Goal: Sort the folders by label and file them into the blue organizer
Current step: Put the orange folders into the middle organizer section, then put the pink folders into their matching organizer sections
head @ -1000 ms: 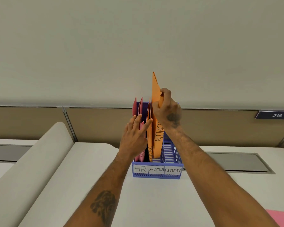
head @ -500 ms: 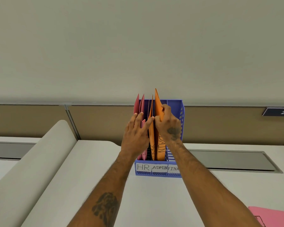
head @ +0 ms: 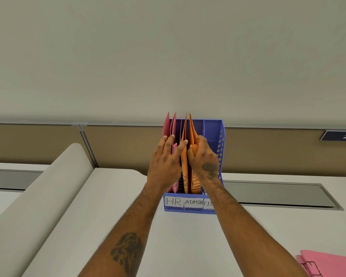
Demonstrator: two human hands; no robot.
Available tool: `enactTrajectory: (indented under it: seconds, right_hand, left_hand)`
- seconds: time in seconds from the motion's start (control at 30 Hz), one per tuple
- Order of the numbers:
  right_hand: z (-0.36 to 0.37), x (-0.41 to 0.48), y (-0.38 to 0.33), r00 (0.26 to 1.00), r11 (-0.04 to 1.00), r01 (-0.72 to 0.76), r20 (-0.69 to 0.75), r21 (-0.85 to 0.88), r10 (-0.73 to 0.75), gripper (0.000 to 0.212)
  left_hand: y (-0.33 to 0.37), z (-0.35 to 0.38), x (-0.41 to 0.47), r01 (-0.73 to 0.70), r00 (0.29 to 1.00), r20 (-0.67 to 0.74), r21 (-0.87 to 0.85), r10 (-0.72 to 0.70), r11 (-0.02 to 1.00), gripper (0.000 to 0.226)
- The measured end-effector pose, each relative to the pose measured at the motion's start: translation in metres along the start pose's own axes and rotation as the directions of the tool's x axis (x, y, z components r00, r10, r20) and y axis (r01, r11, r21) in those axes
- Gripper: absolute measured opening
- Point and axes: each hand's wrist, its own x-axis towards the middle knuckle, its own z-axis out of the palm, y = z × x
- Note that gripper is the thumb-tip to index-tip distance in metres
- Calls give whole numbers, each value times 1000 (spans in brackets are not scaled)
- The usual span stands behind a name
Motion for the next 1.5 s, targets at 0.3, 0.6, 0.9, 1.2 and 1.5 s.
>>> enactTrajectory:
  seconds: [0.3, 0.6, 0.9, 1.2, 1.5]
  right_hand:
    - [-32, -8, -7, 976, 999, -20, 215, -34, 27, 74]
    - [-82, -20, 2, 966, 957, 153, 242, -248, -92, 80]
    - [-128, -72, 15, 917, 893, 253, 386, -372, -99, 81]
    - [-180, -140, 39, 892, 894, 206, 451, -399, -4, 88]
    - [-240, -192, 109, 882, 873, 172, 465, -456, 69, 80]
  left_hand:
    - [2, -18, 1, 3, 990, 142, -34, 2, 999, 81]
    - [9, -40, -27, 43, 987, 160, -65, -32, 997, 93]
    - [20, -48, -84, 6, 977, 213, -9, -4, 1000, 91]
    - [53, -48, -130, -21, 974, 224, -21, 25, 1000, 88]
    - [132, -34, -163, 29, 973, 231, -104, -4, 994, 85]
